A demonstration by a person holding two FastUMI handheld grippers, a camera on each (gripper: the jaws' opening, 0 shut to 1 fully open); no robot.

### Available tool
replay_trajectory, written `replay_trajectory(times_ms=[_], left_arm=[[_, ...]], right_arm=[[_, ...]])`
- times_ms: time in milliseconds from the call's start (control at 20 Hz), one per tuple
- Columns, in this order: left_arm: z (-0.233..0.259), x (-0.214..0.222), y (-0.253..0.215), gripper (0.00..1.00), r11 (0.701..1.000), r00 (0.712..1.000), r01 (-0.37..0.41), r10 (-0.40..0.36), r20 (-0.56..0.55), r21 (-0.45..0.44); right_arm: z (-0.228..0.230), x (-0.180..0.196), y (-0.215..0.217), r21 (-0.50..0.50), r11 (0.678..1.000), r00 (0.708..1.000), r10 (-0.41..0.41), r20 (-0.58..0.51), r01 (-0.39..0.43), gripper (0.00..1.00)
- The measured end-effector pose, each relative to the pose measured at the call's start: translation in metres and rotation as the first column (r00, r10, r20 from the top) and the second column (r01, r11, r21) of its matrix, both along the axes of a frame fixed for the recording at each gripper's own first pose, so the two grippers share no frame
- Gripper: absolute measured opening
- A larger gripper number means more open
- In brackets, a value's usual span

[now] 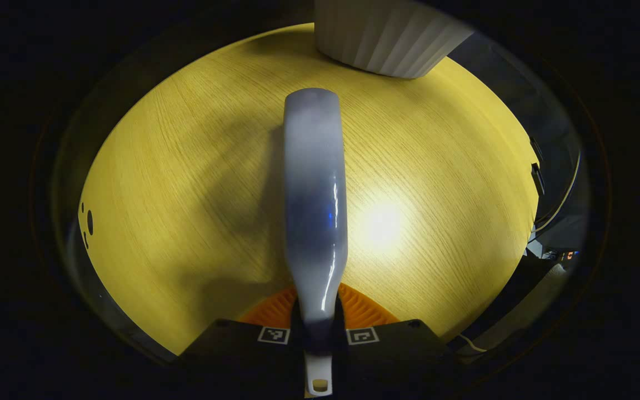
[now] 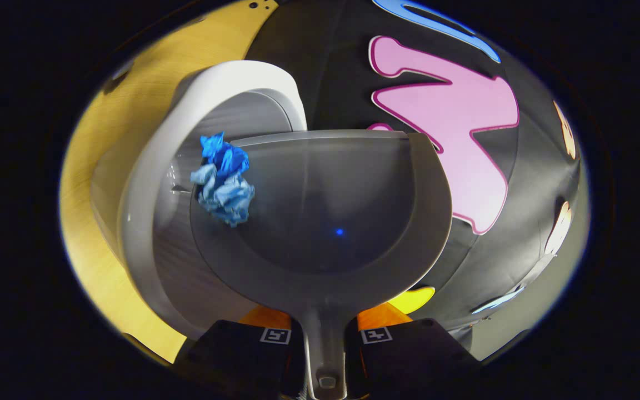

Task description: Pick up the small broom and dustpan from the desktop, sweep the trash into the dustpan with the broom, and then empty the trash into the garbage bin.

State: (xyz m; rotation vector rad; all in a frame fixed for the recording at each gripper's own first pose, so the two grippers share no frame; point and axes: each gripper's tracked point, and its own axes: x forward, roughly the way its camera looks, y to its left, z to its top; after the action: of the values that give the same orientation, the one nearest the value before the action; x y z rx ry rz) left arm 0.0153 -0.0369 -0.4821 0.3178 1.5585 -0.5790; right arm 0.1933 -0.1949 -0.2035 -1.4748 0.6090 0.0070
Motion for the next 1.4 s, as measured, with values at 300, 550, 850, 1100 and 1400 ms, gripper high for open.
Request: replay_trajectory(times_ms=[300,550,850,1100,1400], left_arm=[[-0.002,-0.001,-0.008,0.23,1.0,1.0,0.007,-0.007,-0.002,0.006],[-0.001,-0.001,-0.005,0.23,1.0,1.0,0.007,-0.007,-0.001,0.007],[-0.004,-0.002,-0.012,0.23,1.0,1.0,0.021,-0.021,-0.007,0.014],[-0.004,-0.002,-0.015,0.22,0.999,1.0,0.027,-0.026,-0.007,0.018],[-0.002,-0.002,-0.015,0.22,1.0,1.0,0.023,-0.023,-0.002,0.018]], right_arm=[[-0.005,0.0,-0.006,0.034,0.998,0.999,-0.043,-0.026,0.044,0.31],[-0.016,-0.008,-0.016,0.145,0.978,0.986,-0.134,-0.103,0.148,0.3],[0.008,-0.011,-0.039,0.337,0.9,0.961,-0.258,-0.099,0.276,0.31],[0.032,-0.018,-0.051,0.656,0.601,0.882,-0.4,-0.247,0.456,0.31],[0.036,-0.014,-0.035,0.817,0.238,0.826,-0.376,-0.42,0.525,0.31]])
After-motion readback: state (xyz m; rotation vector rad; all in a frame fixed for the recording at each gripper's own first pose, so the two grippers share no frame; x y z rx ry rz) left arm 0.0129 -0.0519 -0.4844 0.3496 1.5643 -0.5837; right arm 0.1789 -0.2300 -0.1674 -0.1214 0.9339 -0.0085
